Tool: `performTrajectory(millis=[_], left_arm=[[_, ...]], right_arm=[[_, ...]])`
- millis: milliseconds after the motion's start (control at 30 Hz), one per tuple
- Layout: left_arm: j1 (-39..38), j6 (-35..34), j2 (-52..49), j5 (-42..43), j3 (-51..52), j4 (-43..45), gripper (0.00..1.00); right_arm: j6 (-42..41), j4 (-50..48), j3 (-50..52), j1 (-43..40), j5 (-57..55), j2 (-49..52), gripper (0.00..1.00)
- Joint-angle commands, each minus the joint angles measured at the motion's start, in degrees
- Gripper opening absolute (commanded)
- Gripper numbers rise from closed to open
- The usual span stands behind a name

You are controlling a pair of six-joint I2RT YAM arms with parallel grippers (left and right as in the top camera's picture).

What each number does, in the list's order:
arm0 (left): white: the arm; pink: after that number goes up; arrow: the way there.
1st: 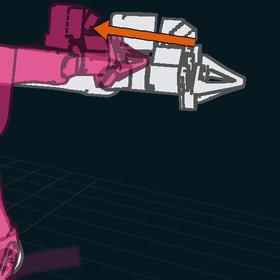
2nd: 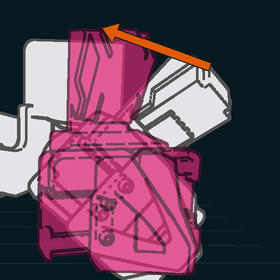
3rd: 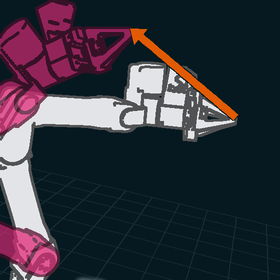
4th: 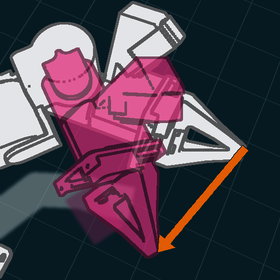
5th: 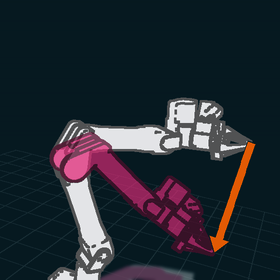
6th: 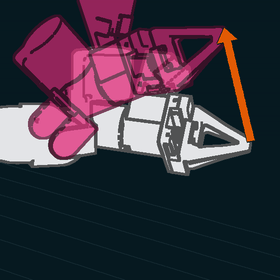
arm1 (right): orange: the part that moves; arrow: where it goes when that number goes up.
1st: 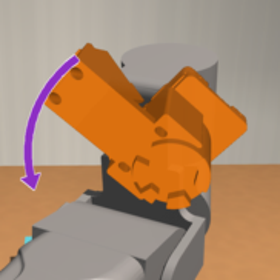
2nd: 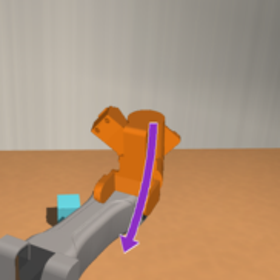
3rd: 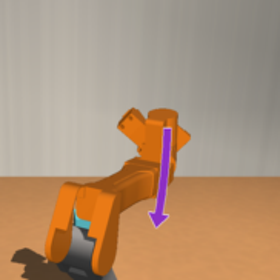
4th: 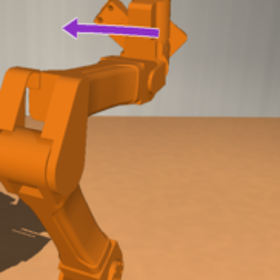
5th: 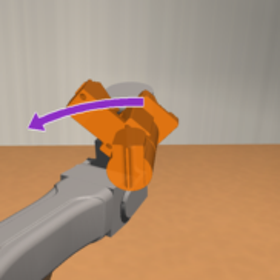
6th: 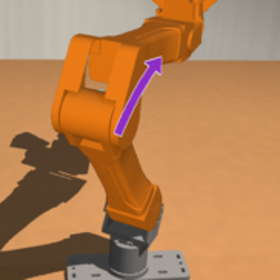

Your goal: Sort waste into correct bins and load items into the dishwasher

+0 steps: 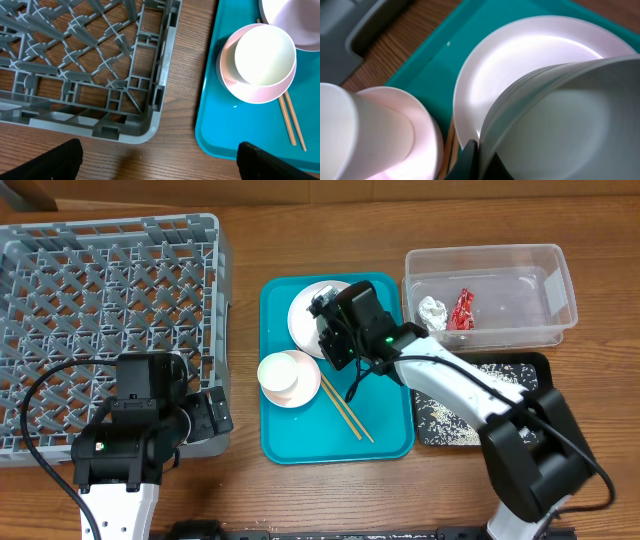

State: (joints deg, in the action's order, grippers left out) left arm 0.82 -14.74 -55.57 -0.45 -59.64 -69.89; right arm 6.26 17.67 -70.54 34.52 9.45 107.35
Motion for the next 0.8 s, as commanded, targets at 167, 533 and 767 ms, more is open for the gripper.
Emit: performTrajectory(millis=[167, 533, 767], left_arm=[[-0.1, -0.5, 0.1, 0.4, -1.3, 0.0, 1.00], [-0.1, -0.5, 0.1, 0.3, -1.3, 0.0, 1.00], [-0.1, -0.5, 0.1, 0.5, -1.3, 0.0, 1.00]], right_arm=[[-1.9, 3.8, -3.0, -0.1, 1.4, -2.5, 0.42], [-23.0, 18.3, -9.7, 2.2, 11.7, -9.5, 0.43], [-27.3, 19.0, -9.7, 7.2, 11.0, -1.9, 0.43]])
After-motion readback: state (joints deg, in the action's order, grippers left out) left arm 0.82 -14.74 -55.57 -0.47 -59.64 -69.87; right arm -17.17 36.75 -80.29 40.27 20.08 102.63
